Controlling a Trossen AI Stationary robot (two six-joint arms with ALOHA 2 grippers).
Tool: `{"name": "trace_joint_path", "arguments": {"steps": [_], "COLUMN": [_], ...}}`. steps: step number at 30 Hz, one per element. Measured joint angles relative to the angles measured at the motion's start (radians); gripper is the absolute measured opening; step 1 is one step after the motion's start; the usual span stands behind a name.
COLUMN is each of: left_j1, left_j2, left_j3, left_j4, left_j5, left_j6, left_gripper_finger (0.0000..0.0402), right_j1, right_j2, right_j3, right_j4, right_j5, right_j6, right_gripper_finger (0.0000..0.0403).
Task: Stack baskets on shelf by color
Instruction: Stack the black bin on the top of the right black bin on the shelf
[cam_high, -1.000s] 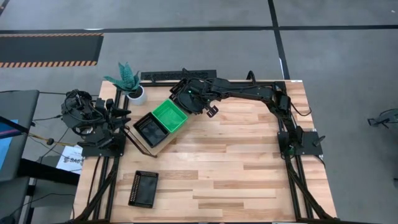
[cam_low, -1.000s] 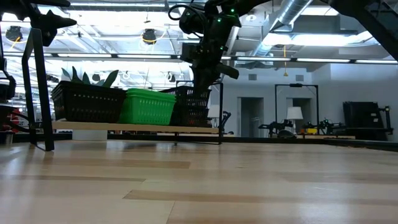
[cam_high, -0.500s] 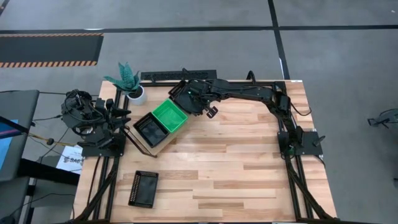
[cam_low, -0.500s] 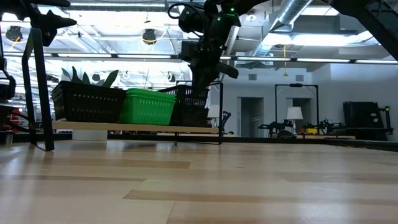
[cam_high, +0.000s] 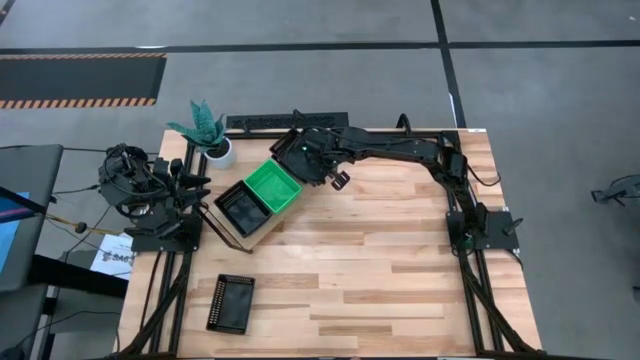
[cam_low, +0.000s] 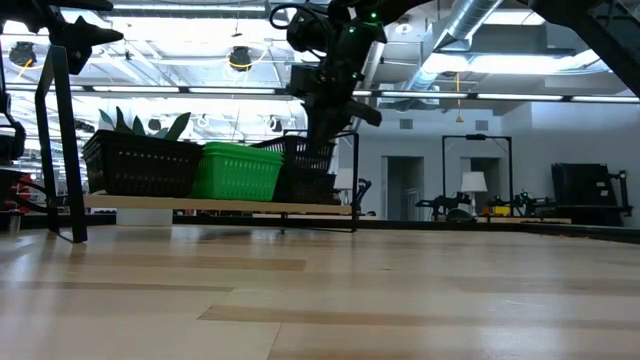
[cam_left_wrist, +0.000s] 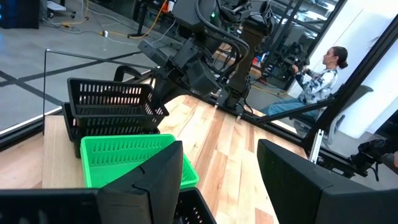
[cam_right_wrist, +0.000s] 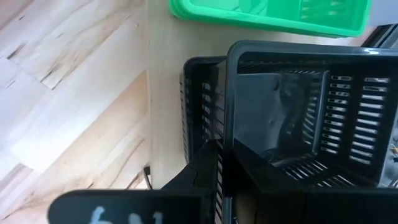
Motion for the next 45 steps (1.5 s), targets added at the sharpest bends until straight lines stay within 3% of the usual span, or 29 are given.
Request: {"name": "trace_joint_path", "arguments": {"steps": [45], "left_j1": [0.000], "left_j2": [0.000], "left_j3": [0.000], "left_j4": [0.000], "left_j5": [0.000], "left_j6": [0.008], "left_gripper_finger": [0.0198], "right_j1": [-0.024], "right_j2": [0.000], "right_j3": [0.000], "right_j4": [-0.024], "right_j5": [-0.041], "right_j6": [0.062], "right_gripper_finger": [0.0053]}}
